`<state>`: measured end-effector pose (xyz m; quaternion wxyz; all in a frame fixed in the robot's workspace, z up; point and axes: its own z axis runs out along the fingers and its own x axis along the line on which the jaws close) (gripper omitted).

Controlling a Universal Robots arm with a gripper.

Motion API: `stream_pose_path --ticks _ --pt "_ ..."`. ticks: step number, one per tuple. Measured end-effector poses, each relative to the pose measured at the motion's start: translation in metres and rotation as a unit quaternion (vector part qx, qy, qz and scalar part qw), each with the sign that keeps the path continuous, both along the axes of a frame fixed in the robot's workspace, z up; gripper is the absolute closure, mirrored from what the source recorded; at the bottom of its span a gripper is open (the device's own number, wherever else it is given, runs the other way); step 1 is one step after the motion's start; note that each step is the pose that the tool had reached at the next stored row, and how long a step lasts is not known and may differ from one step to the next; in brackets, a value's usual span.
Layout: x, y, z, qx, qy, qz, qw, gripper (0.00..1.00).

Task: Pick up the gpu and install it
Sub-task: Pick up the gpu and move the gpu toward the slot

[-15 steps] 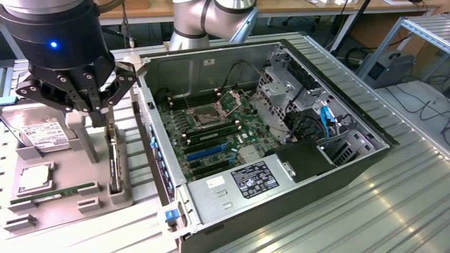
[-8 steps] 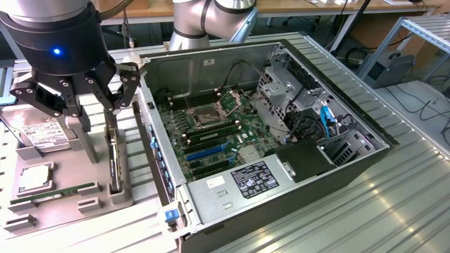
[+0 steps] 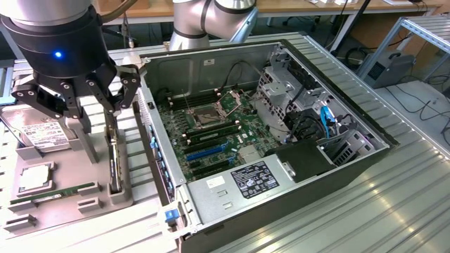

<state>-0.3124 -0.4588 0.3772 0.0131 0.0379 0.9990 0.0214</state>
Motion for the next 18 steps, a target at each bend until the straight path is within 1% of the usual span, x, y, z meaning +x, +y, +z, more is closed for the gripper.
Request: stream_pose_path --ticks 18 --pt "0.0000 0.0000 -0.0072 0.0000 0.0000 0.000 1.0000 0.58"
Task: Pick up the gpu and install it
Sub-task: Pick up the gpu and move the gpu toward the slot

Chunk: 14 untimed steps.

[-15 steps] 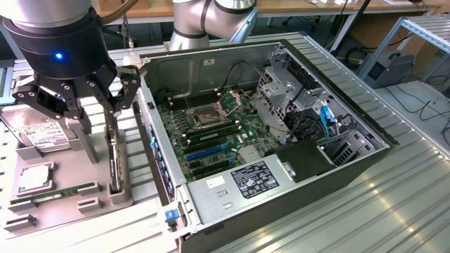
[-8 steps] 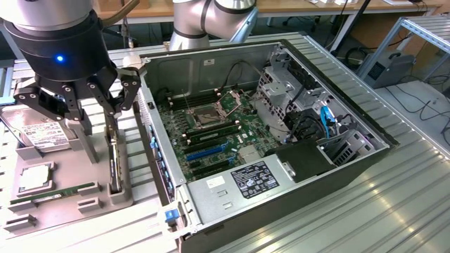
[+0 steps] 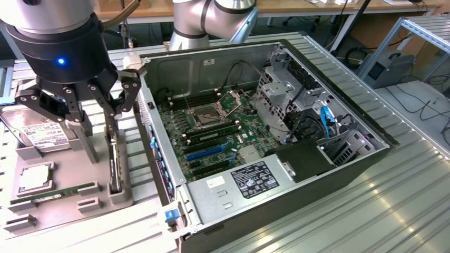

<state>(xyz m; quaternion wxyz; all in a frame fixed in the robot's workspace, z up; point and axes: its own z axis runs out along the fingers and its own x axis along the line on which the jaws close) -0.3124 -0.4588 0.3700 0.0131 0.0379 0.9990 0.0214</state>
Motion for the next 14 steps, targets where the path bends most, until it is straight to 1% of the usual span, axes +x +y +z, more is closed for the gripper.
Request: stream_pose_path --ticks 14 --pt "0.0000 0.0000 -0.0047 0.0000 0.0000 0.000 1.0000 0.58"
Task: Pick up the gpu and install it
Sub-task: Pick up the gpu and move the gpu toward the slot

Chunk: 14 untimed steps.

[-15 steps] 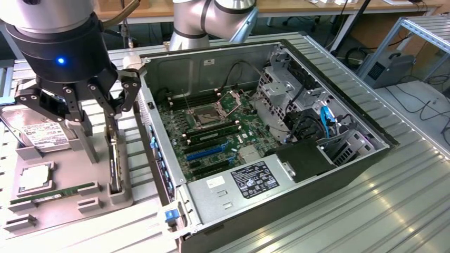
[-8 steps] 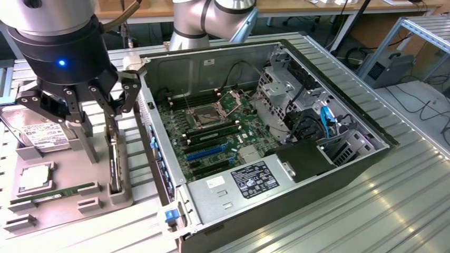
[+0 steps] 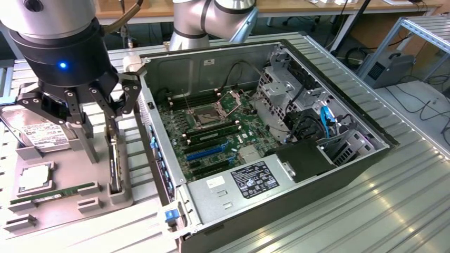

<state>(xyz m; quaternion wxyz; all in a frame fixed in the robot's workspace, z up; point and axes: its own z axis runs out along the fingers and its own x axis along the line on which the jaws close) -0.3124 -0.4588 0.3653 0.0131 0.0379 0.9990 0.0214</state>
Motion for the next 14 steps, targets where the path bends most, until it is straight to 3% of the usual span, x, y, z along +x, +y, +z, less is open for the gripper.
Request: stream_pose_path --ticks 14 --pt "0.0000 0.0000 -0.0041 0.0000 0.0000 0.000 1.0000 0.58"
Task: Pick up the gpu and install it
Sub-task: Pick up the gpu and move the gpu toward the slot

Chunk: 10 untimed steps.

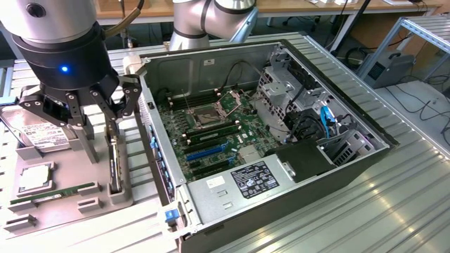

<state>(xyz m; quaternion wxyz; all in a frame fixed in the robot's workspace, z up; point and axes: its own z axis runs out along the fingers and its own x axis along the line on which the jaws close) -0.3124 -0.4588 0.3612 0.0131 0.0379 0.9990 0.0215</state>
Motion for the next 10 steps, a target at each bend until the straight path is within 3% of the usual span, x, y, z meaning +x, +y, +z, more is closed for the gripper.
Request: stream_pose_path --ticks 10 --pt "0.0000 0.0000 -0.0028 0.0000 0.0000 0.000 1.0000 0.58"
